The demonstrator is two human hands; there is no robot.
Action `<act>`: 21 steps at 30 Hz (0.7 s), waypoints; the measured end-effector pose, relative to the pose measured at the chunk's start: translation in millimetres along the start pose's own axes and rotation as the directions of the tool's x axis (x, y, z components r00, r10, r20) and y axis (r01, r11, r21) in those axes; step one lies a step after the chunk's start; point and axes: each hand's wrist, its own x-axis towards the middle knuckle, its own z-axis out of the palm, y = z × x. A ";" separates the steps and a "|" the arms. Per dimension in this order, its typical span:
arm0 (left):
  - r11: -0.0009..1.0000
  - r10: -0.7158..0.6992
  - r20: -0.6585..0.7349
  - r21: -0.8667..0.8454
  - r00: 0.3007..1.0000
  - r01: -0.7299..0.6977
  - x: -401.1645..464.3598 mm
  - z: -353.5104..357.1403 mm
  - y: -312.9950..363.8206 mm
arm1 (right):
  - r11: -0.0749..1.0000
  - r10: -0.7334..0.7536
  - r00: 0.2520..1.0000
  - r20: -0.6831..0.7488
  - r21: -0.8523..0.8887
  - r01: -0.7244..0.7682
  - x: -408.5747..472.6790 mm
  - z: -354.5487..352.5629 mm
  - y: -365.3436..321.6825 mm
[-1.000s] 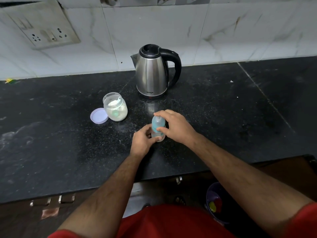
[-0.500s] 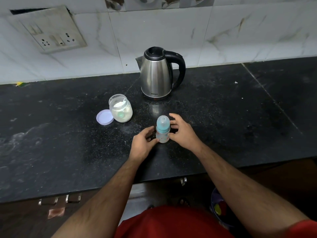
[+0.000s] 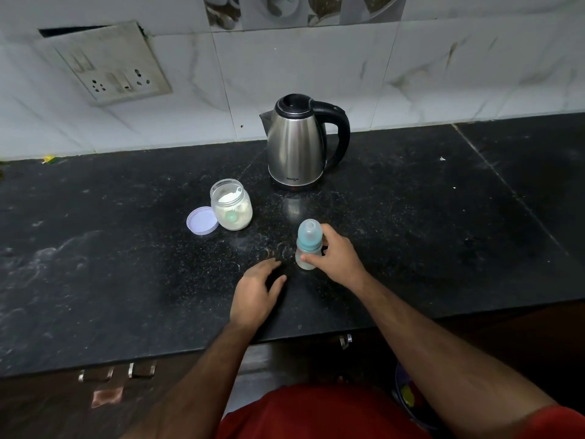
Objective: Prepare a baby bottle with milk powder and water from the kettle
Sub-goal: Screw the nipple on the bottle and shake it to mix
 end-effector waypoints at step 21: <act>0.892 -0.054 0.094 0.452 0.994 0.005 22.1 30.5 -23.0 | 0.956 0.006 1.000 0.011 0.292 -0.009 -0.9 -34.3 20.5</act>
